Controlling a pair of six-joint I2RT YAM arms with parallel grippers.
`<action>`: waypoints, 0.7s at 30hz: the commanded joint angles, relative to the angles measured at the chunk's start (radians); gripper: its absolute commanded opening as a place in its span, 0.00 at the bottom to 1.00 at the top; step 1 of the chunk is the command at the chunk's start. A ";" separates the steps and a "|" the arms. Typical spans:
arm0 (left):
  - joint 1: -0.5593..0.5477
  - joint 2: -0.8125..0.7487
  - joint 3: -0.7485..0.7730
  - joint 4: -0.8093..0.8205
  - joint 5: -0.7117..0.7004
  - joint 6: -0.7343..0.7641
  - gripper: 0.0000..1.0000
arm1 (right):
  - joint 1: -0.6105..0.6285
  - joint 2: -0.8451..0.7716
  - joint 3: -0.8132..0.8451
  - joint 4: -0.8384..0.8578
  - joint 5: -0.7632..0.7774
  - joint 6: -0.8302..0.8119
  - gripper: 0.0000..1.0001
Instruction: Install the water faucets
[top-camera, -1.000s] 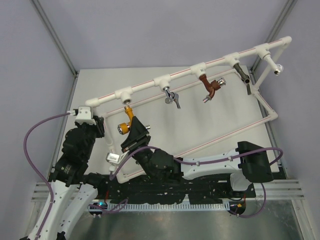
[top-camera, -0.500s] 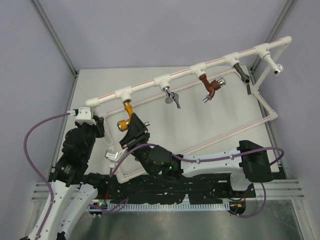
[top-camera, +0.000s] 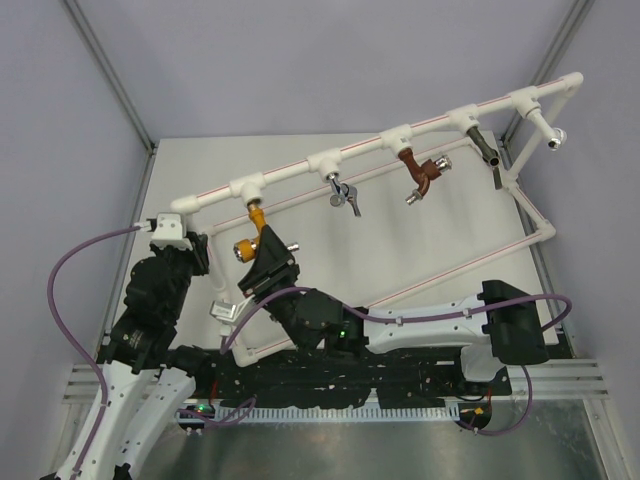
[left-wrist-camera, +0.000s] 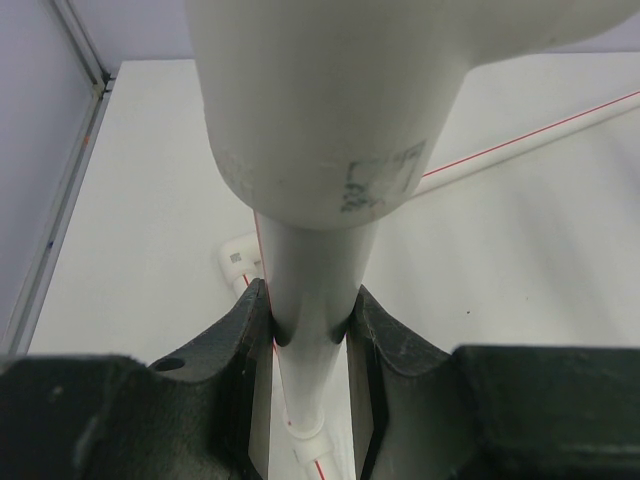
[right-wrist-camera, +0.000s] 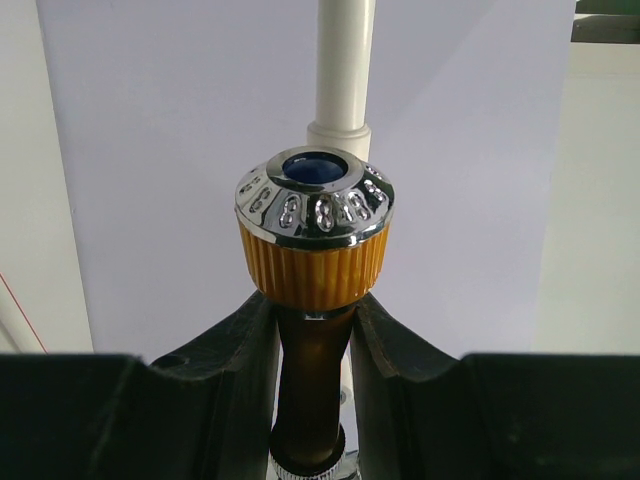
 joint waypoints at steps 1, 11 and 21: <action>-0.061 0.007 -0.034 -0.107 0.272 -0.030 0.00 | -0.016 -0.065 0.051 0.014 0.006 -0.023 0.05; -0.061 0.007 -0.032 -0.113 0.271 -0.027 0.00 | -0.016 -0.078 0.045 -0.005 0.009 -0.007 0.05; -0.061 0.008 -0.034 -0.113 0.271 -0.026 0.00 | -0.015 -0.070 0.063 0.001 -0.011 -0.020 0.05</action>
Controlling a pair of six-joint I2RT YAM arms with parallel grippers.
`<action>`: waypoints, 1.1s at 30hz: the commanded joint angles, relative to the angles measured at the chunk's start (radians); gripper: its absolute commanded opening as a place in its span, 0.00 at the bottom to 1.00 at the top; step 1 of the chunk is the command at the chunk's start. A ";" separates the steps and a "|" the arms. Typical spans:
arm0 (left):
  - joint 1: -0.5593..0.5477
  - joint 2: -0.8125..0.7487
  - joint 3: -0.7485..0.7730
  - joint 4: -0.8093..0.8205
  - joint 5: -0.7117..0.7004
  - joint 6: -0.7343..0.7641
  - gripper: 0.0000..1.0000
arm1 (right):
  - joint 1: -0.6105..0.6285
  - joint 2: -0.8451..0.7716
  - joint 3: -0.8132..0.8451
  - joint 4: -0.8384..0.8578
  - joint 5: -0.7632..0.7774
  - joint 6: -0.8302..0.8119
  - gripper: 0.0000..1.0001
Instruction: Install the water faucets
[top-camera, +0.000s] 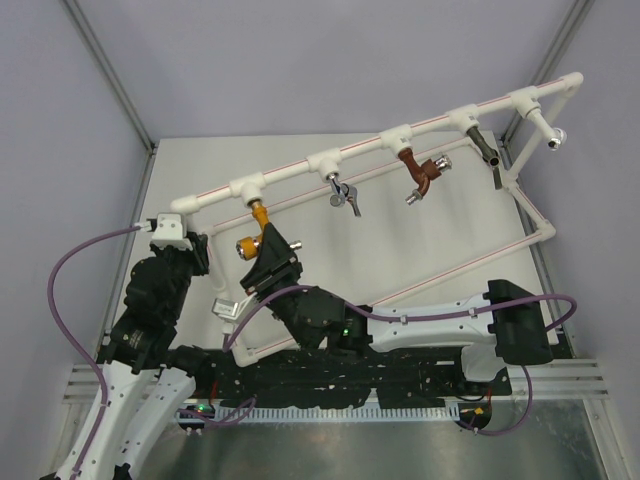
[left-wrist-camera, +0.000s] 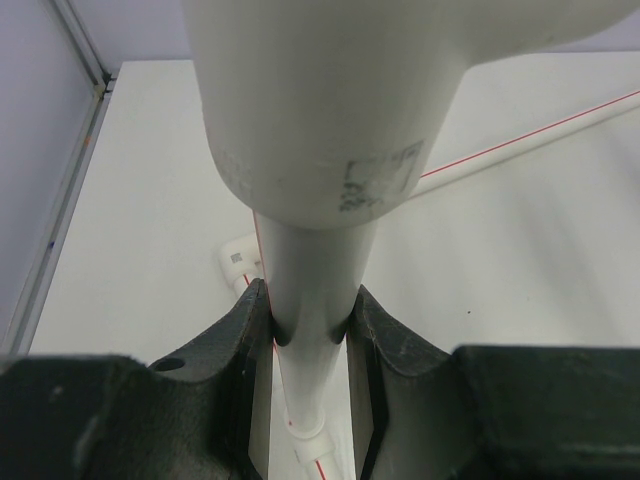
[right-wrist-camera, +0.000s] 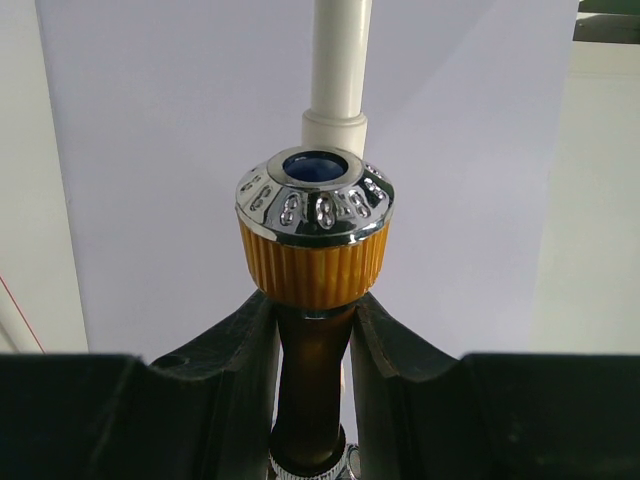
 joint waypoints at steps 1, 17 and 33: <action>-0.059 0.007 -0.033 -0.113 0.274 -0.029 0.00 | -0.010 -0.043 0.062 0.047 -0.021 -0.014 0.05; -0.060 0.000 -0.035 -0.115 0.248 -0.029 0.00 | -0.004 -0.034 0.083 0.005 -0.036 0.019 0.05; -0.060 0.006 -0.035 -0.112 0.257 -0.029 0.00 | -0.041 -0.045 0.054 -0.114 -0.010 0.107 0.05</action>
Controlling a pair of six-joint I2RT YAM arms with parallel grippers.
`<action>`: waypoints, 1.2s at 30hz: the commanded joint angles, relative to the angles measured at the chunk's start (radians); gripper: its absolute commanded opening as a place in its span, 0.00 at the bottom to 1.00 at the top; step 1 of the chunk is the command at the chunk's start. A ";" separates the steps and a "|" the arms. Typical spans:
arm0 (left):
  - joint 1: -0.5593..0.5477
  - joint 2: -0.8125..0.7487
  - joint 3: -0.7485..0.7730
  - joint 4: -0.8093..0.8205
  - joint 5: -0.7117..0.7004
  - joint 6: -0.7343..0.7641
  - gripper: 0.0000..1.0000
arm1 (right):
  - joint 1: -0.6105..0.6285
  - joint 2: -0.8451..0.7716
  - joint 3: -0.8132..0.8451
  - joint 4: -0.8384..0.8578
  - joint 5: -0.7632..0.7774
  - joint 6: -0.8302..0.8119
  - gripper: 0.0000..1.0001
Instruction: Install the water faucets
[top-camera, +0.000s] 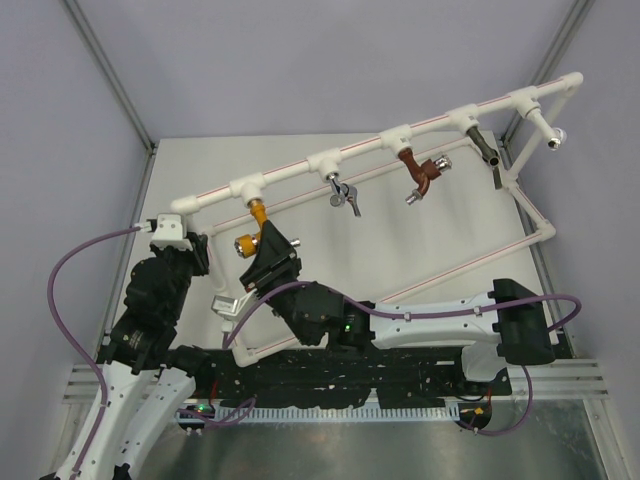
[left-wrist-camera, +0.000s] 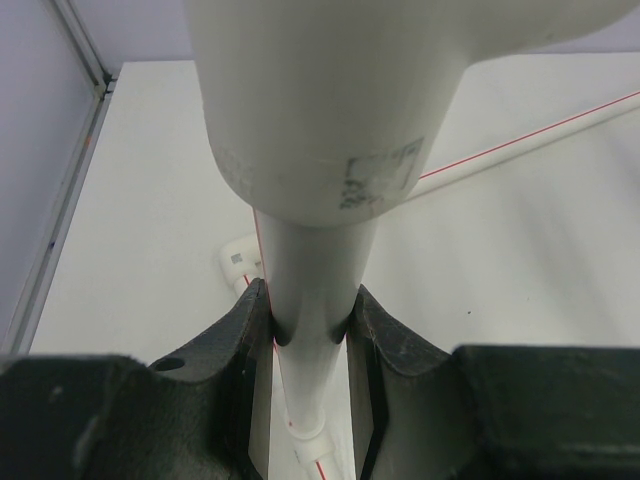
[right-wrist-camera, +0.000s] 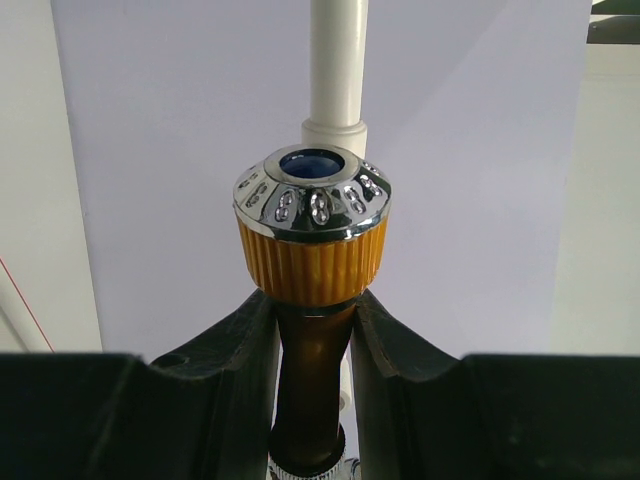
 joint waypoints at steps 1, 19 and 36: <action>-0.056 0.011 -0.033 -0.112 0.264 -0.029 0.00 | -0.027 -0.031 0.028 -0.028 0.017 0.025 0.05; -0.075 -0.005 -0.036 -0.104 0.308 -0.026 0.00 | -0.063 0.050 0.135 -0.125 0.035 -0.030 0.05; -0.084 -0.019 -0.037 -0.101 0.328 -0.023 0.00 | -0.090 0.037 0.166 -0.201 0.048 0.152 0.05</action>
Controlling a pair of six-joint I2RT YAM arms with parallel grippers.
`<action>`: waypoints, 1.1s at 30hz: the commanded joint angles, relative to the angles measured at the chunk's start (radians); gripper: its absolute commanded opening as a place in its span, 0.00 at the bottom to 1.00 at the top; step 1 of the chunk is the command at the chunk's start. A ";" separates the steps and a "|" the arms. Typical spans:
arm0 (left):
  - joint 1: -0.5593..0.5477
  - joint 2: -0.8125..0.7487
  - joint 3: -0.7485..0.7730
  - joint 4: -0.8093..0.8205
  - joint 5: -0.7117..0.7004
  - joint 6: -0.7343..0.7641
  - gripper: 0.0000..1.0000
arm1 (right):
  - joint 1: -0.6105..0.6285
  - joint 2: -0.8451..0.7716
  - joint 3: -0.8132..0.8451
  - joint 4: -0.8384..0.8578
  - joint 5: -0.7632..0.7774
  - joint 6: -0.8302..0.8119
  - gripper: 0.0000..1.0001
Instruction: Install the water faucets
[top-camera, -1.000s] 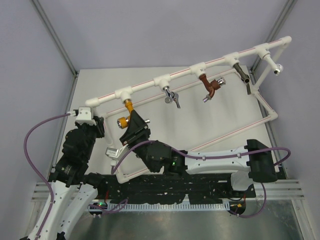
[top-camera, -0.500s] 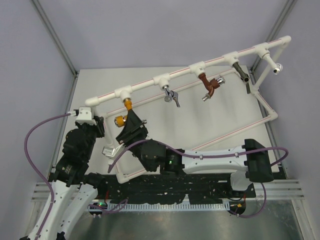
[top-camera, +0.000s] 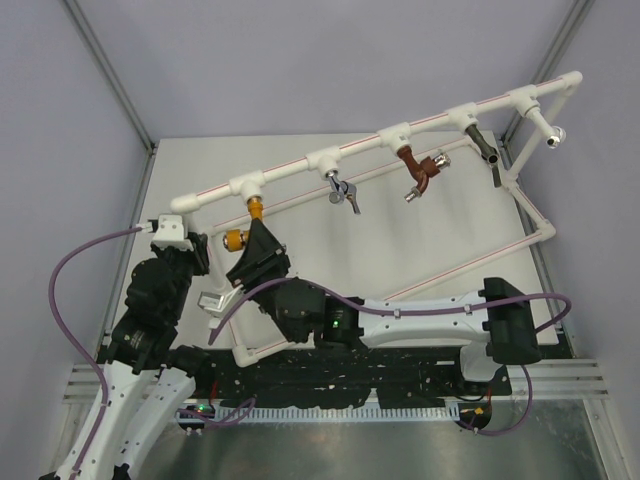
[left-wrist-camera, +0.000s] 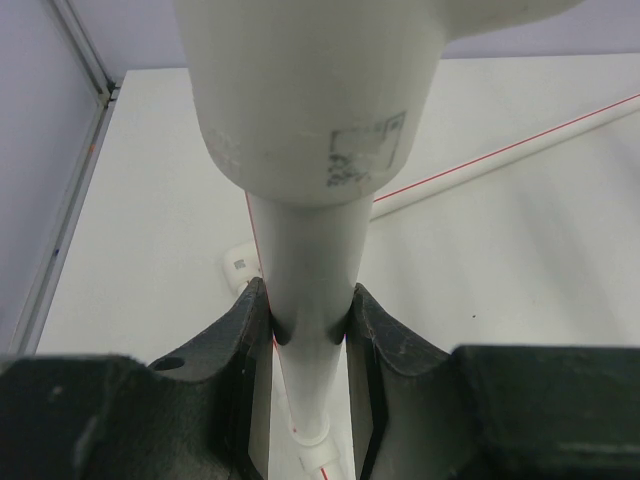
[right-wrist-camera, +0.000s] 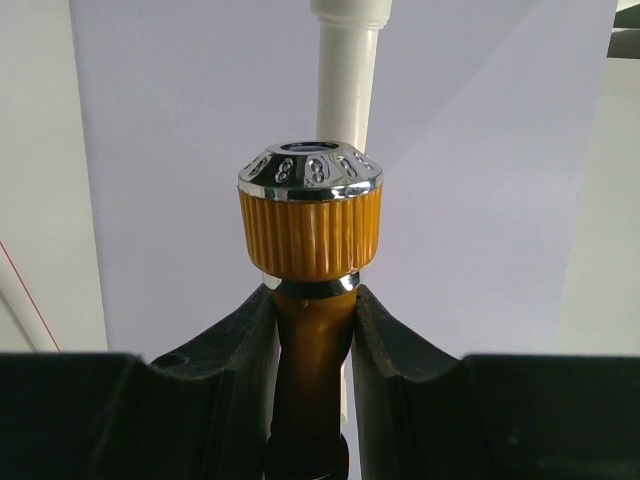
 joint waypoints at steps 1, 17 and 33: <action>-0.077 -0.013 -0.022 -0.124 0.328 -0.040 0.00 | -0.086 -0.056 0.046 -0.127 0.017 0.167 0.05; -0.077 -0.007 -0.022 -0.128 0.312 -0.038 0.00 | -0.132 -0.139 -0.086 -0.118 -0.041 0.185 0.05; -0.075 -0.010 -0.022 -0.129 0.309 -0.037 0.00 | -0.175 -0.154 -0.097 -0.122 -0.037 0.187 0.05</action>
